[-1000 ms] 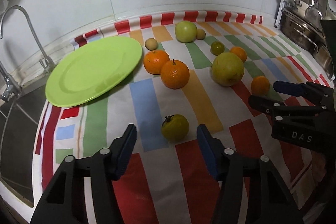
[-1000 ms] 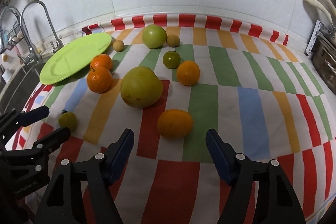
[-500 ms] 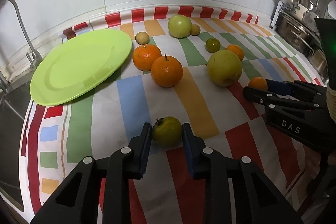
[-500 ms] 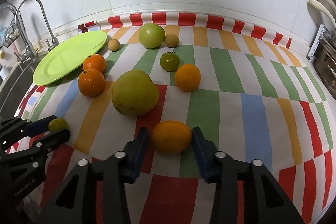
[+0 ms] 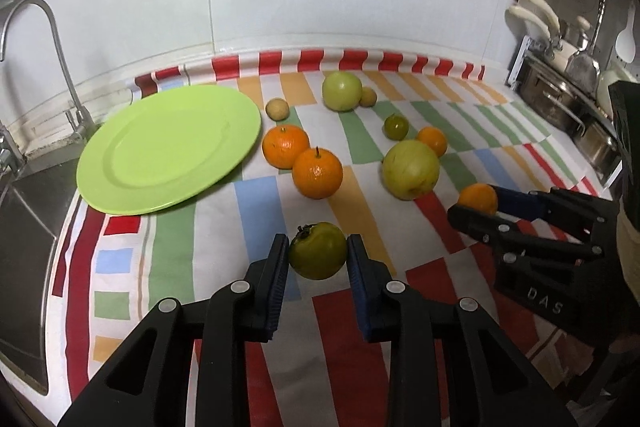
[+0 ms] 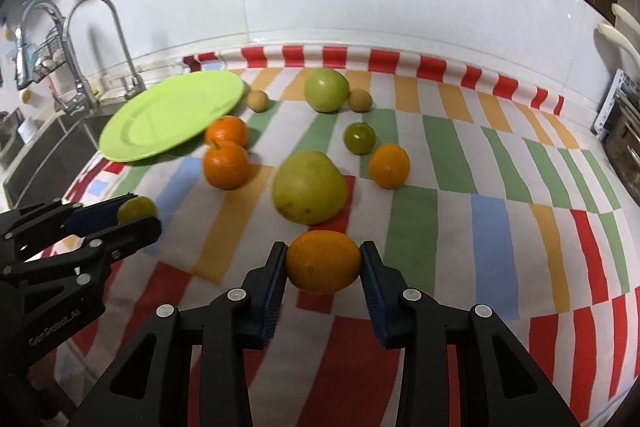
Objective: Organize fruits
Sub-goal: 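Grasp the small green tomato with the left gripper while the right gripper grasps an orange tangerine, then carry the green tomato with the left gripper while the right gripper carries the tangerine over the green plate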
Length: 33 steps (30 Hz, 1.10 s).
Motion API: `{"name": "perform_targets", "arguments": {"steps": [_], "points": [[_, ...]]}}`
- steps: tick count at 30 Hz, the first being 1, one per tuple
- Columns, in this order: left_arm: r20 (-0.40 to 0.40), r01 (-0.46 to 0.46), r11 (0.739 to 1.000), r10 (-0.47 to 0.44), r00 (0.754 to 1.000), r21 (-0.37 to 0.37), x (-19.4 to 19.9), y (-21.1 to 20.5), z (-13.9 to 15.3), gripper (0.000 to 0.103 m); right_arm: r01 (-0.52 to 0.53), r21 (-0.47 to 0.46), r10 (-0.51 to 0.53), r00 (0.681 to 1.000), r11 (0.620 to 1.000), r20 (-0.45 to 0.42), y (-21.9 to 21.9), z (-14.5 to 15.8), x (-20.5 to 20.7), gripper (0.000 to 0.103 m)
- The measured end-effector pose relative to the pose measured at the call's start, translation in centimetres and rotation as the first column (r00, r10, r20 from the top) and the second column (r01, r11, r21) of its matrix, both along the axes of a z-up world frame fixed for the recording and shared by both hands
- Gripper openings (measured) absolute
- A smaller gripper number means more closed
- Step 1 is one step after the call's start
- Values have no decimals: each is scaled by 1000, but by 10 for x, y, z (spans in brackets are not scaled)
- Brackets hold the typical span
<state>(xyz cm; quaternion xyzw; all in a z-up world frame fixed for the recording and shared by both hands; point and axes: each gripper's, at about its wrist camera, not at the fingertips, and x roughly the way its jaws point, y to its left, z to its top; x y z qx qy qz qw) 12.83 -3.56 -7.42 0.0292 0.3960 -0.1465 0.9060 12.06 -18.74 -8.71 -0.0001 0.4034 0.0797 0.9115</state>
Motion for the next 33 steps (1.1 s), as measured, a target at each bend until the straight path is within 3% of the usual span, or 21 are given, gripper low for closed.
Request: {"name": "perform_targets", "arguments": {"steps": [16,33], "points": [[98,-80,996,82,992,-26,-20,40,40,30,-77,15,74,988,997,137,36,55,-26,38],[159,-158,987,153,975,18,22,105,61,29,-238,20,229,953,971,201,116,87,30,38]]}}
